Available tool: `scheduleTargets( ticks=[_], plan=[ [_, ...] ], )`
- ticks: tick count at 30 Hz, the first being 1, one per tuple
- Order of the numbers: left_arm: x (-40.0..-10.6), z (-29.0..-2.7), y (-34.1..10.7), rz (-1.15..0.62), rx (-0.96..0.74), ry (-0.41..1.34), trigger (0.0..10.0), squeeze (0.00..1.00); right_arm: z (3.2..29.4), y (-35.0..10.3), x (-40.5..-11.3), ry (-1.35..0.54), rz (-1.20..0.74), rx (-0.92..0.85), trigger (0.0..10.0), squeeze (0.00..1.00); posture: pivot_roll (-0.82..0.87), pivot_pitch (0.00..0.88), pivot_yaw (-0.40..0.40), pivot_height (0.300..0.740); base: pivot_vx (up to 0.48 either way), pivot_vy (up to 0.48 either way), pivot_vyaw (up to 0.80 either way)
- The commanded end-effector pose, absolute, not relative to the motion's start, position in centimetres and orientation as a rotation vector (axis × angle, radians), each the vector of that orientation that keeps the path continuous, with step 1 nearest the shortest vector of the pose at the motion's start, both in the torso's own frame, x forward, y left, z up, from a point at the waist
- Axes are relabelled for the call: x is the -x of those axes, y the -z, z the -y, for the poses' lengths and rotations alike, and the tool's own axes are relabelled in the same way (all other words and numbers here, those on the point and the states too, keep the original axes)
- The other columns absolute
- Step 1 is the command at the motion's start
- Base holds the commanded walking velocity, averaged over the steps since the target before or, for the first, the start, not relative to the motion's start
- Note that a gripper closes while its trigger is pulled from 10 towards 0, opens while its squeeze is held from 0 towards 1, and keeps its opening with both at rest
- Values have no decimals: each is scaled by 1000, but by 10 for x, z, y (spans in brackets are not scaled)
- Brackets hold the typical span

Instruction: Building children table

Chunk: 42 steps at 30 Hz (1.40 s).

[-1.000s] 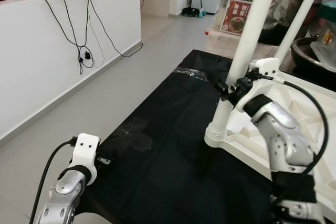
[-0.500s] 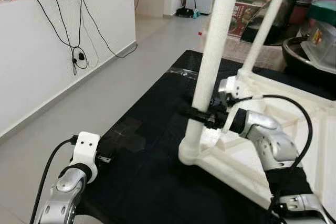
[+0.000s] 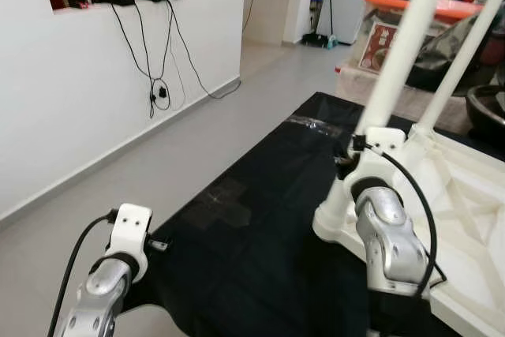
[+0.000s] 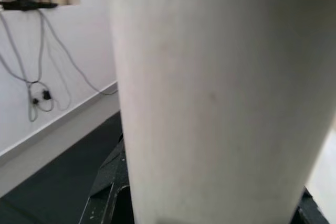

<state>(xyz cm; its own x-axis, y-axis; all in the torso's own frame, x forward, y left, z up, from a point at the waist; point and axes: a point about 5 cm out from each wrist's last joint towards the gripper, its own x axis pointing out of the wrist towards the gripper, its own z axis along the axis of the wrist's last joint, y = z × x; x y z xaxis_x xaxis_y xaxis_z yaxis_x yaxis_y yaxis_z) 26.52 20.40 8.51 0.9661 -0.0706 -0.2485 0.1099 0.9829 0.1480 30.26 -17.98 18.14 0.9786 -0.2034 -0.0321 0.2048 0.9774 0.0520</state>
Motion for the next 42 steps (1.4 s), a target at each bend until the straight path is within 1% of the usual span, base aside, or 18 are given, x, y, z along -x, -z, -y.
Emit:
scheduleTargets(
  ticks=[1, 2, 3, 6, 9, 10, 15, 16, 21, 22, 23, 28, 33, 34, 35, 37, 38, 42],
  plan=[
    [-266, -201, -83, -258, -168, 109, 10000, 0, 183, -154, -295, 222, -182, -57, 10000, 0, 47, 0, -40, 740, 0, 0, 0],
    [-266, -201, -83, -258, -168, 109, 10000, 0, 183, -154, -295, 222, -182, -57, 10000, 0, 47, 0, -40, 740, 0, 0, 0],
    [-268, -201, -84, -257, -171, 113, 10000, 0, 171, -166, -296, 114, -115, -66, 10000, 1000, 47, 0, -42, 740, 0, 0, 0],
    [-269, -200, -86, -252, -170, 117, 10000, 0, 167, -174, -297, 45, -63, -83, 10000, 1000, 51, 0, -45, 740, 0, 0, 0],
    [-269, -200, -85, -250, -169, 115, 10000, 0, 143, -195, -305, -368, -12, -180, 10000, 1000, 59, 0, -50, 740, 0, 0, 0],
    [-269, -201, -85, -250, -169, 112, 10000, 0, 139, -210, -306, -535, 44, -175, 10000, 0, 68, 0, -52, 740, 0, 0, 0],
    [-269, -206, -86, -245, -178, 102, 10000, 0, 142, -235, -311, -816, 157, -102, 10000, 0, 86, 0, -65, 740, 0, 0, 0],
    [-272, -208, -88, -238, -182, 90, 10000, 0, 132, -227, -308, -1005, 131, -53, 10000, 0, 97, 0, -77, 740, 0, 0, 0],
    [-273, -208, -89, -233, -181, 87, 10000, 0, 125, -219, -302, -1139, 94, -51, 10000, 0, 108, 0, -84, 740, 0, 0, 0],
    [-272, -207, -90, -231, -179, 86, 10000, 0, 120, -214, -297, -1211, 78, -46, 5569, 0, 116, 0, -91, 740, 0, 0, 0],
    [-271, -206, -89, -231, -179, 83, 10000, 0, 116, -210, -293, -1255, 66, -50, 0, 0, 124, 0, -96, 740, 0, 0, 0],
    [-270, -206, -89, -230, -178, 79, 10000, 0, 113, -206, -289, -1308, 55, -77, 0, 0, 126, 0, -93, 740, 0, 0, 0],
    [-268, -208, -88, -234, -184, 77, 10000, 0, 115, -199, -304, -1095, 45, -87, 0, 0, 114, 0, -85, 740, 0, 0, 0],
    [-269, -209, -87, -236, -187, 76, 10000, 0, 125, -190, -320, -873, 8, -77, 0, 0, 95, 0, -76, 740, 0, 0, 0],
    [-271, -206, -88, -231, -186, 85, 10000, 0, 163, -176, -343, -381, -62, -65, 0, 0, 84, 0, -70, 740, 0, 0, 0],
    [-271, -206, -88, -231, -186, 85, 10000, 0, 163, -176, -343, -381, -62, -65, 0, 0, 84, 0, -70, 740, 0, 0, 0],
    [-274, -202, -88, -227, -181, 94, 10000, 0, 199, -161, -344, 26, -132, -53, 0, 0, 80, 0, -64, 740, 0, 0, 0],
    [-276, -198, -89, -224, -175, 105, 10000, 0, 222, -146, -324, 399, -197, -49, 0, 0, 78, 0, -62, 740, 0, 0, 0]
  ],
)
